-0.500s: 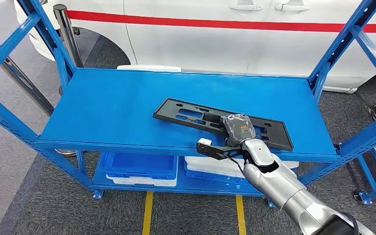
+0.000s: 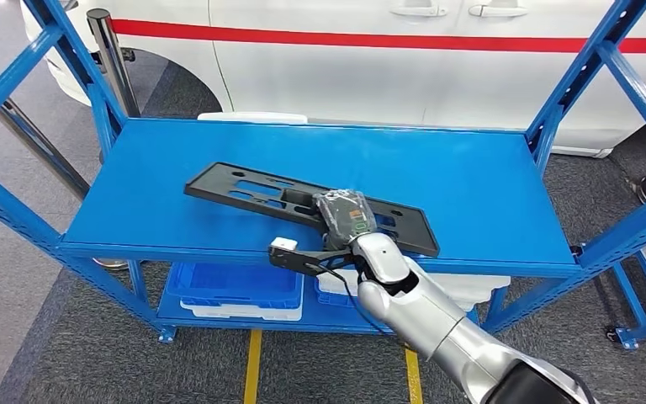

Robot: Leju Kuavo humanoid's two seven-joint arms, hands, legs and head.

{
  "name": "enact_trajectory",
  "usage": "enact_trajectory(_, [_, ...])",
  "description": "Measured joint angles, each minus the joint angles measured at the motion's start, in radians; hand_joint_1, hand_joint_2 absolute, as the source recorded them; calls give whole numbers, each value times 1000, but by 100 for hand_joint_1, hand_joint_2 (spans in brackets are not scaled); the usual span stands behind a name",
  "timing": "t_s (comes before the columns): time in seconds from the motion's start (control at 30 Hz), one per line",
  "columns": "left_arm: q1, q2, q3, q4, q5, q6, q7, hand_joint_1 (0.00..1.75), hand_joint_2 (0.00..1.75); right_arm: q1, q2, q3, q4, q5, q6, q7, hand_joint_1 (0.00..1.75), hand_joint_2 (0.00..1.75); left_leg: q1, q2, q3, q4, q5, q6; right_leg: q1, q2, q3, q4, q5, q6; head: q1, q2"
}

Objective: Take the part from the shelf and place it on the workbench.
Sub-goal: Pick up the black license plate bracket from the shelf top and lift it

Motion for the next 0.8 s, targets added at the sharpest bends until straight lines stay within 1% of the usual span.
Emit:
enact_trajectory(0.1, [1,-1,2,0,-5,-4,8,0,175,-31,32,15,-25,-20,-30,-22,175,175,0,-2,-1,0,1,-1,0,-3,0,1,0,0,0,0])
enact_trajectory(0.17, [0,-1,2,0,-8,1,11,0,175,-48,41,20,-75,-42,-37,-31,175,175,-1,0,-2,3,0,0,-3,-2,-1,0,1,1,0,0])
enact_trajectory(0.23, [0,-1,2,0,-12,4,9,0,175,-60,43,23,-133,-59,-37,-38,175,175,-3,-1,-3,6,0,2,-6,-2,-1,-1,2,3,0,0])
enact_trajectory(0.3, [0,-2,2,0,-26,0,10,0,175,-65,31,24,-192,-75,-39,-42,175,175,-2,-2,-2,4,6,5,-5,-2,0,-2,6,7,0,0])
enact_trajectory(0.33, [-1,-2,2,0,-39,-6,15,0,175,-63,15,24,-226,-89,-43,-44,175,175,1,-1,0,-1,12,8,-4,-2,0,0,4,11,0,0])
enact_trajectory(0.37, [-2,-1,2,0,-53,-14,22,0,175,-58,-11,24,-262,-109,-52,-50,175,175,4,0,1,-6,18,13,-3,-2,-4,12,-9,15,0,0])
enact_trajectory(0.4, [-5,0,1,0,-66,-23,29,0,175,-48,-47,20,-302,-135,-63,-60,175,175,8,0,0,-12,24,17,-3,-2,-16,42,-34,19,0,0])
enact_trajectory(0.43, [-6,2,0,0,-75,-30,34,0,175,-31,-89,12,-345,-163,-75,-73,175,175,10,-1,-1,-13,27,20,-7,-2,-36,95,-70,24,0,0])
enact_trajectory(0.47, [-7,4,-2,0,-82,-35,37,0,175,-8,-133,-1,-388,-187,-86,-87,175,175,10,-3,-4,-12,28,22,-9,-2,-63,161,-106,28,1,0])
enact_trajectory(0.5, [-8,4,-3,0,-86,-37,38,0,175,22,-177,-20,-428,-205,-93,-100,175,175,10,-6,-7,-10,28,23,-11,-2,-88,223,-132,31,1,0])
enact_trajectory(0.53, [-8,5,-4,0,-89,-38,37,0,175,54,-215,-42,-465,-216,-98,-111,175,175,10,-8,-11,-6,28,23,-12,-2,-102,263,-142,33,1,0])
enact_trajectory(0.57, [-9,5,-5,0,-90,-38,36,0,175,83,-250,-64,-497,-222,-100,-121,175,175,9,-8,-15,-2,28,22,-12,-2,-99,264,-132,32,1,0])
enact_trajectory(0.6, [-10,5,-5,0,-91,-38,35,0,175,107,-280,-84,-528,-226,-101,-128,175,175,9,-9,-18,2,27,22,-11,-2,-77,226,-105,30,1,0])
enact_trajectory(0.63, [-11,5,-5,0,-91,-38,34,0,175,124,-303,-99,-555,-227,-99,-131,175,175,8,-8,-21,7,25,20,-10,-2,-41,158,-74,25,1,0])
enact_trajectory(0.67, [-12,5,-6,0,-91,-38,34,0,175,133,-323,-112,-579,-228,-96,-133,175,175,6,-5,-24,10,24,19,-8,-2,-6,92,-52,19,1,0])
enact_trajectory(0.7, [-13,5,-6,0,-91,-38,34,0,175,140,-337,-121,-602,-228,-92,-133,175,175,5,-1,-27,12,23,16,-5,-2,21,42,-37,14,1,0])
enact_trajectory(0.73, [-13,5,-6,0,-92,-38,34,0,175,145,-348,-129,-621,-228,-88,-134,175,175,4,1,-29,12,24,13,-2,-1,34,14,-33,10,1,0])
enact_trajectory(0.77, [-13,5,-6,0,-92,-38,34,0,175,149,-357,-135,-637,-228,-84,-134,175,175,3,3,-31,12,26,9,1,-1,36,8,-33,7,0,0])
enact_trajectory(0.8, [-14,6,-6,0,-92,-38,34,0,175,154,-364,-139,-650,-228,-81,-133,175,175,2,3,-31,12,28,5,0,-2,34,4,-28,3,1,0])
